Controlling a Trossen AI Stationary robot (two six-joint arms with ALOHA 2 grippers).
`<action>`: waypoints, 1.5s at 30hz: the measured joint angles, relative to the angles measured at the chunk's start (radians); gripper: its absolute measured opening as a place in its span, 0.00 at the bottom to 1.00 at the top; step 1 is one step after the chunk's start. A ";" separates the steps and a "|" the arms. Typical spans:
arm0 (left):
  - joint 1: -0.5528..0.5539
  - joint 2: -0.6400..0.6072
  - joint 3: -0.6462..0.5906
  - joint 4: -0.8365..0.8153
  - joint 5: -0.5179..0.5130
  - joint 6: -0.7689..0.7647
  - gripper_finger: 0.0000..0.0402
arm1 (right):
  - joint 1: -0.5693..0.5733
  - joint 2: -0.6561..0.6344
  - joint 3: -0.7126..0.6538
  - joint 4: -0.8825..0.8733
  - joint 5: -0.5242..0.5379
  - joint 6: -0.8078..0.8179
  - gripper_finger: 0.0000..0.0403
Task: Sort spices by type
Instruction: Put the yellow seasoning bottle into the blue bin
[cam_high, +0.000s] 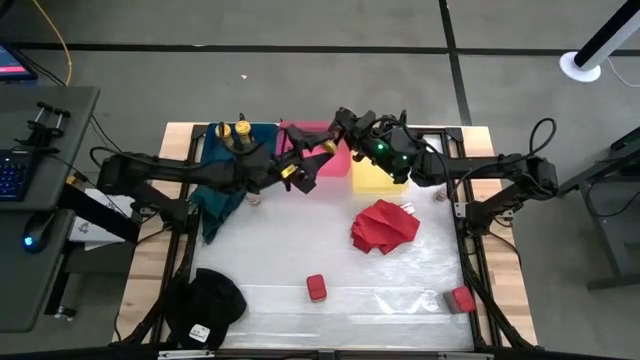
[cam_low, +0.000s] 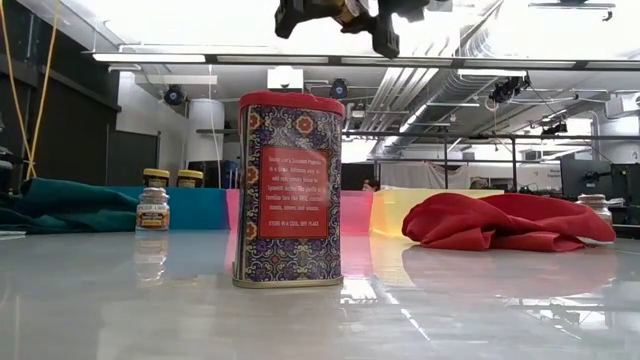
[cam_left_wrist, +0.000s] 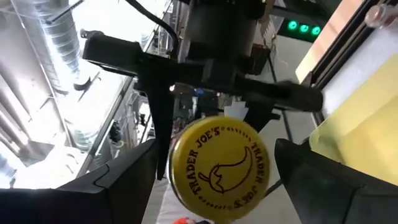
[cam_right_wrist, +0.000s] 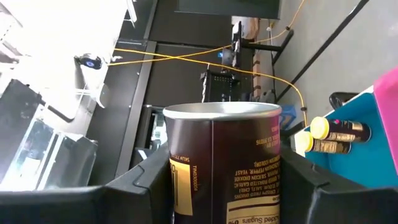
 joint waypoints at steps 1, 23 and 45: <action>0.000 0.008 0.000 0.008 -0.002 0.014 0.77 | 0.004 0.000 0.000 0.001 0.000 0.000 0.47; 0.011 0.067 0.000 0.154 -0.070 0.094 0.53 | 0.020 0.000 0.000 0.036 -0.001 0.004 0.49; 0.035 -0.091 0.000 -0.422 -0.515 -0.585 0.48 | -0.086 -0.078 -0.001 0.151 -0.025 -0.245 0.73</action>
